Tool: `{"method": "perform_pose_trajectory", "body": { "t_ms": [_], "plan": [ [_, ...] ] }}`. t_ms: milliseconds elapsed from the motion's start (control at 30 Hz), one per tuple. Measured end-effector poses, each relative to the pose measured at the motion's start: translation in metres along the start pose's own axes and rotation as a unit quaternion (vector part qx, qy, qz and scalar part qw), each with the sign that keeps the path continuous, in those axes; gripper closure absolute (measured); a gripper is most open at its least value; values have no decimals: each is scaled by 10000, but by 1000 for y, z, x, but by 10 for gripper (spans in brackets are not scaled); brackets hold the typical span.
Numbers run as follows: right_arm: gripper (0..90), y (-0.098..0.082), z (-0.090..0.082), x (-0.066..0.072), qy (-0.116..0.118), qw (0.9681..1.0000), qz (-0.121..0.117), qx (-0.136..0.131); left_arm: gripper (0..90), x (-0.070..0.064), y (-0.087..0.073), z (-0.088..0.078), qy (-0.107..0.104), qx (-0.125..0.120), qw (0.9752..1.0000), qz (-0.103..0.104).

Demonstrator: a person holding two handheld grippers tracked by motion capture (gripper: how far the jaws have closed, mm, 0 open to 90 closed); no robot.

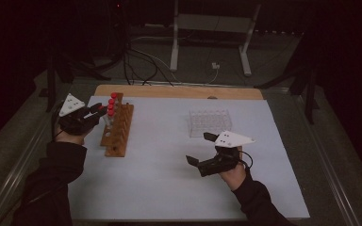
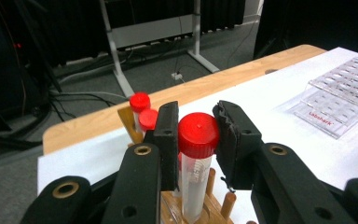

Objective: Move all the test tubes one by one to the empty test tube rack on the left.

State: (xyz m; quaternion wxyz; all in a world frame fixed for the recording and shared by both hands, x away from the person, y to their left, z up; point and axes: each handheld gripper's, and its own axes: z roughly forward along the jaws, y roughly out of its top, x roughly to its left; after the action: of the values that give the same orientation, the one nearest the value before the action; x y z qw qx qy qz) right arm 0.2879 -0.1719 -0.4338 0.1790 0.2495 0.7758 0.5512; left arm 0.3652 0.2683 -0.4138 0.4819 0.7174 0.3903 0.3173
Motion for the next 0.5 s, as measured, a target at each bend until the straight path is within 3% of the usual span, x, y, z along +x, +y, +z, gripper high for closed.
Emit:
{"method": "perform_pose_trajectory", "body": {
  "t_ms": [500],
  "plan": [
    [0, 1, -1, -1, 15, 10000, 16, 6, 718, -1, -28, 15, -45, 300, 9994, -187]
  ]
}}
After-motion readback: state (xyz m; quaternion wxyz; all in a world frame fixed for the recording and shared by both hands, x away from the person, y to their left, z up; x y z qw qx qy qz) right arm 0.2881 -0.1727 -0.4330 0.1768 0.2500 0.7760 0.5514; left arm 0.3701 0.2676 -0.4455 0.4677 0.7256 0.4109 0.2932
